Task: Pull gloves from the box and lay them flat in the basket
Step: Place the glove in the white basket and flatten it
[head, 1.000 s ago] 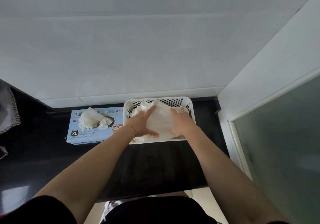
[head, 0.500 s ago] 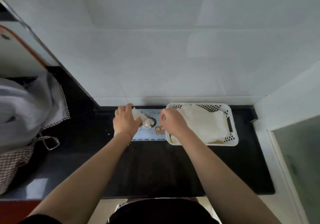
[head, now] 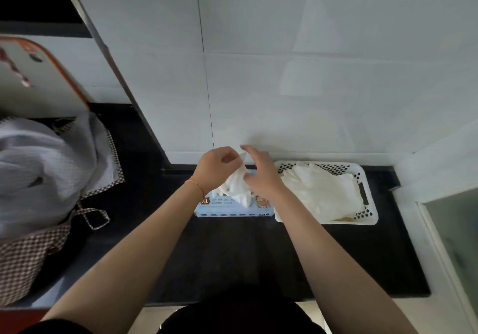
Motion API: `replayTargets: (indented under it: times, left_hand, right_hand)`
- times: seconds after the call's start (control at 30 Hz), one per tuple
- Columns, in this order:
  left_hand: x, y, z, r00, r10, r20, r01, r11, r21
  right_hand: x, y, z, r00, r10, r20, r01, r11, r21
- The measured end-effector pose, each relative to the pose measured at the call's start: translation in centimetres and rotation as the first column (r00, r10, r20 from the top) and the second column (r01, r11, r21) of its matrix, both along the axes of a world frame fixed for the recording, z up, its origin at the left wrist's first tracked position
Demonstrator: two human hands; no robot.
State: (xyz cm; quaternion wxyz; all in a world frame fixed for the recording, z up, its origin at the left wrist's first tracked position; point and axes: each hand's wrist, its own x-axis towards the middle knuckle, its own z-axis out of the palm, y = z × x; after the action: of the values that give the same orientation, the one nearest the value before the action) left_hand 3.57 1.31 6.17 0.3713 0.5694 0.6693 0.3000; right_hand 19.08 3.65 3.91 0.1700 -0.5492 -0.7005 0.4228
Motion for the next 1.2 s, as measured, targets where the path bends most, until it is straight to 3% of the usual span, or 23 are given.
replayTargets:
  times: [0.1, 0.17, 0.3, 0.4, 0.5, 0.57, 0.63, 0.73, 0.83, 1.03, 1.2]
  left_hand:
    - [-0.2, 0.4, 1.3, 0.995, -0.016, 0.102, 0.016, 1.000, 0.005]
    - [-0.6, 0.3, 1.4, 0.991, 0.003, 0.132, -0.008, 0.999, 0.042]
    - [-1.4, -0.2, 0.8, 0.982, 0.050, 0.181, -0.063, 0.996, 0.063]
    - [-1.6, -0.4, 1.0, 0.962, 0.020, 0.274, -0.007, 0.999, -0.051]
    - [-1.3, -0.3, 1.5, 0.973, -0.025, 0.229, 0.035, 0.999, -0.039]
    - [-1.1, -0.3, 2.1, 0.954, 0.012, 0.298, 0.003, 0.999, -0.052]
    - [-0.9, -0.3, 2.9, 0.925, 0.042, 0.379, -0.024, 0.998, -0.053]
    - [-0.1, -0.1, 4.4, 0.948, -0.006, 0.318, 0.014, 1.000, -0.024]
    - [1.0, 0.2, 5.4, 0.971, -0.128, 0.201, 0.140, 0.989, -0.048]
    - [3.0, -0.3, 4.9, 0.946, -0.229, 0.227, 0.252, 0.965, -0.076]
    - [5.1, -0.2, 3.4, 0.952, -0.219, 0.212, 0.249, 0.960, -0.129]
  right_hand:
    - [-0.5, 0.7, 1.2, 0.997, 0.044, 0.069, -0.051, 0.994, 0.101]
    - [-0.6, 0.9, 2.1, 0.999, -0.016, 0.040, 0.012, 0.994, 0.109]
    - [-0.2, 1.0, 4.7, 0.986, -0.103, -0.133, 0.105, 0.994, 0.006]
    - [0.6, 0.8, 6.6, 0.975, -0.081, -0.206, 0.074, 0.996, -0.039]
    - [1.4, 0.5, 7.9, 0.944, -0.080, -0.320, 0.049, 0.993, -0.104]
    - [2.3, 0.4, 8.6, 0.929, -0.093, -0.357, 0.033, 0.985, -0.169]
    - [3.4, 0.3, 9.1, 0.957, -0.053, -0.286, -0.010, 0.977, -0.215]
    - [4.3, 0.0, 9.6, 0.987, 0.015, -0.163, -0.059, 0.961, -0.269]
    - [4.6, -0.2, 10.0, 0.990, 0.007, -0.140, -0.037, 0.976, -0.213]
    - [6.6, 0.1, 10.6, 0.981, -0.111, -0.161, 0.109, 0.994, -0.022]
    - [9.8, 0.5, 10.5, 0.980, -0.142, -0.138, 0.135, 0.989, -0.060]
